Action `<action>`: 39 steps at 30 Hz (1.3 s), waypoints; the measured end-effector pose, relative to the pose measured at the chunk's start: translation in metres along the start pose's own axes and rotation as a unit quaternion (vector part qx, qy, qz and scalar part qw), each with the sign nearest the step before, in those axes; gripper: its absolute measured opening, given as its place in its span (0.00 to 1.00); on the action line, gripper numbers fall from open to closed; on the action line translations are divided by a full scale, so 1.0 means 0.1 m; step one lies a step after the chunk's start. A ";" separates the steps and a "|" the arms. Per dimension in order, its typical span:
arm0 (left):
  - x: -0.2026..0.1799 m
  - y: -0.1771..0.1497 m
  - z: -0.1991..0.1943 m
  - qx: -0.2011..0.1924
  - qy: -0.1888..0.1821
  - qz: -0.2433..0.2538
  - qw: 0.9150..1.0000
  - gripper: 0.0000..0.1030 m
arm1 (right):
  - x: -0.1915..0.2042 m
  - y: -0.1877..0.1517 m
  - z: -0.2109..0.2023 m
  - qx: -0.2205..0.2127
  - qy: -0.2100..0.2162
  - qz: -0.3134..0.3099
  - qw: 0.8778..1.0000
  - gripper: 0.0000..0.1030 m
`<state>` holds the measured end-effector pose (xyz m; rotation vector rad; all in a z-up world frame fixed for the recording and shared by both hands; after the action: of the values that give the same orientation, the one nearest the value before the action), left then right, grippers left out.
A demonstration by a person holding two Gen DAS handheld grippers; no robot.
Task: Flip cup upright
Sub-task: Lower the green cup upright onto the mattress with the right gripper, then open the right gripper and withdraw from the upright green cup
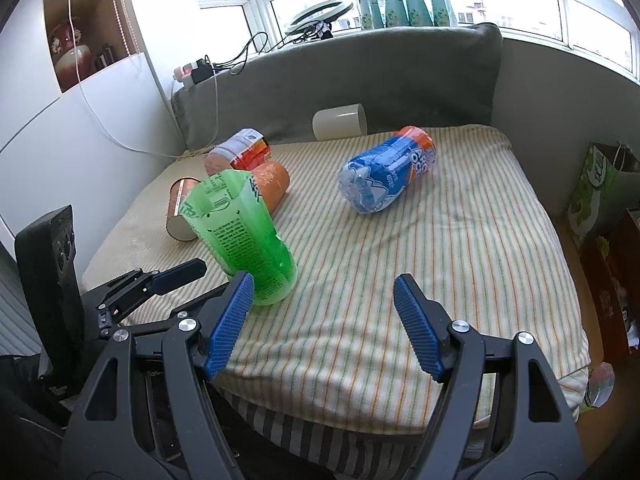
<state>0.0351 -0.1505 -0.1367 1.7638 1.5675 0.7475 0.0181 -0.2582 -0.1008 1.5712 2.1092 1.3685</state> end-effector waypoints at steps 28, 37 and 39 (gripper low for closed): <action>0.93 0.52 -0.67 -0.128 0.107 -0.046 0.985 0.79 | 0.28 0.21 0.00 -0.087 -0.064 -0.040 0.993 0.85; 1.30 0.69 -0.85 -0.165 0.148 -0.077 0.972 0.82 | 0.35 0.41 -0.09 -0.140 -0.108 -0.055 0.983 1.00; 1.35 0.71 -0.85 -0.164 0.149 -0.084 0.972 0.82 | 0.37 0.44 -0.11 -0.148 -0.117 -0.059 0.980 1.00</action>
<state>0.0292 -0.0126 -0.0287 1.3070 1.6462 1.1535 0.0250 -0.2326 -0.0482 1.3873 1.7410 1.3144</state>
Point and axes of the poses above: each gripper's, at about its wrist camera, not at the fingertips, and z roughly the way its jaws point, x to its left, y to its top, the point moved 8 cm from there along z, roughly the way its jaws point, and after that the axes turned 13 degrees about y, right-handed, at the moved point
